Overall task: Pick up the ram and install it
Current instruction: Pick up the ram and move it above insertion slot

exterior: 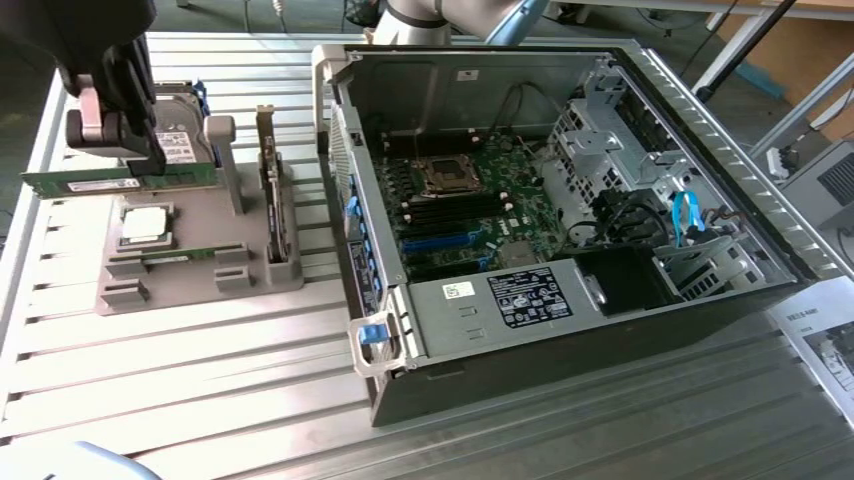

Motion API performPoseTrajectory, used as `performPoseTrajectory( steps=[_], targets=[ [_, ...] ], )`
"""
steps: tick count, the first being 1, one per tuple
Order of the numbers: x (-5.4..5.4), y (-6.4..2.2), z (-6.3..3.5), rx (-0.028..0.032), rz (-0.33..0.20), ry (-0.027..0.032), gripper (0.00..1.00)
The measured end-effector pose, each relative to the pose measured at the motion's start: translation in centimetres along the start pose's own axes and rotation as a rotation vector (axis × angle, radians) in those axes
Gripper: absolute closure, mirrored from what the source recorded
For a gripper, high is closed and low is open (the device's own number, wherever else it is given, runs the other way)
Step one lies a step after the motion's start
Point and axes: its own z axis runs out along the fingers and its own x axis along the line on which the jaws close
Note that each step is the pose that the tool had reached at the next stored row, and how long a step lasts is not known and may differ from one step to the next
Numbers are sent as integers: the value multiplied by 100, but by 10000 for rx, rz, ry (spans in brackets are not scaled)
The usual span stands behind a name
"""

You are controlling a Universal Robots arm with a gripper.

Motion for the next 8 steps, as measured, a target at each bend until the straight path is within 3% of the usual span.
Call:
performPoseTrajectory(
  steps=[8],
  targets=[
    [-5, 1, -140, 1, 0, 50, 88]
  ],
)
